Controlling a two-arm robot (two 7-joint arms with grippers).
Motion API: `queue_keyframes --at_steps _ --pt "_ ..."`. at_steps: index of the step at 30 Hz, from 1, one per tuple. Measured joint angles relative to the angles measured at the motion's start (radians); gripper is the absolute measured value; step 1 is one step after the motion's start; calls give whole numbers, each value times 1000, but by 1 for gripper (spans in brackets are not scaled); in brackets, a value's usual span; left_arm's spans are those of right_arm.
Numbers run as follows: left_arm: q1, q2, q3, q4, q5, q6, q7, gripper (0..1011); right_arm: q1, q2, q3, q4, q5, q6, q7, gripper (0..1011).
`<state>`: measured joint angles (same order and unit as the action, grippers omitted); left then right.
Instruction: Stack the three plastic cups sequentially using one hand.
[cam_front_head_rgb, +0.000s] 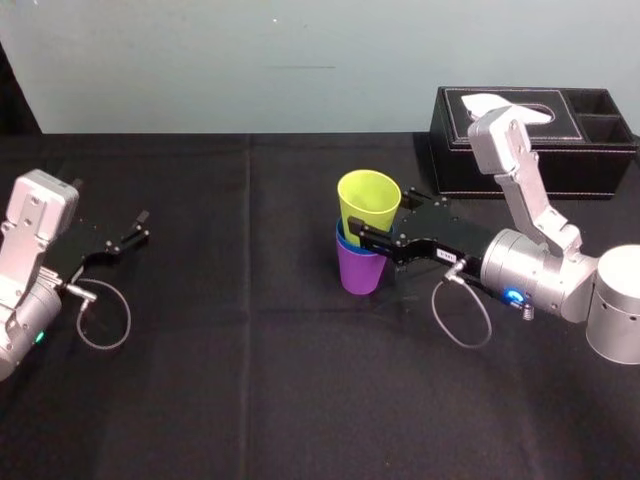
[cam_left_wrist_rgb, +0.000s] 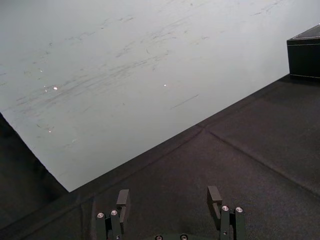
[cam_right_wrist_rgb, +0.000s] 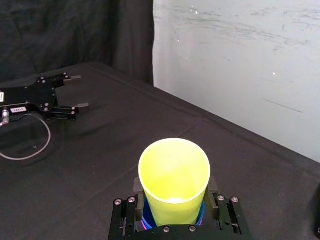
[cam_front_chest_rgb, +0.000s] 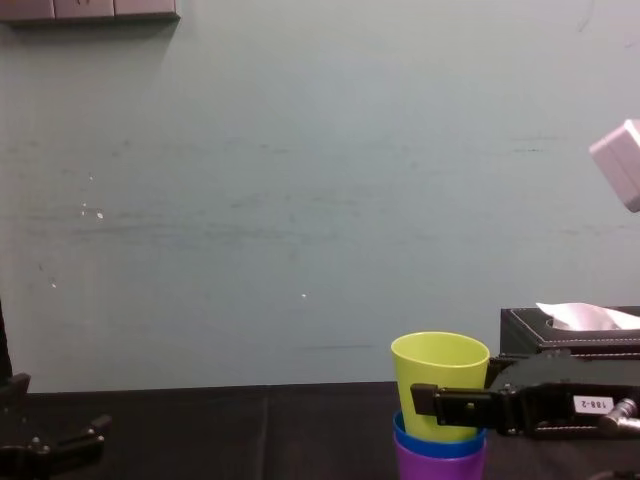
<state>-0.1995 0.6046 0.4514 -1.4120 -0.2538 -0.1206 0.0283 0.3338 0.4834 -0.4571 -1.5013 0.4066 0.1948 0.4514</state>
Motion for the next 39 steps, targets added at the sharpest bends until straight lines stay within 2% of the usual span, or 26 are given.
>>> queue_keyframes --at_steps 17,21,29,39 --pt "0 0 0 0 0 0 0 1011 -2 -1 2 3 -4 3 0 723" --pt "0 0 0 0 0 0 0 1011 -2 -1 2 2 -4 3 0 776" --pt "0 0 0 0 0 0 0 1011 -2 0 2 2 -3 3 -1 997" --pt "0 0 0 0 0 0 0 1011 -2 0 2 1 -2 3 -1 1004"
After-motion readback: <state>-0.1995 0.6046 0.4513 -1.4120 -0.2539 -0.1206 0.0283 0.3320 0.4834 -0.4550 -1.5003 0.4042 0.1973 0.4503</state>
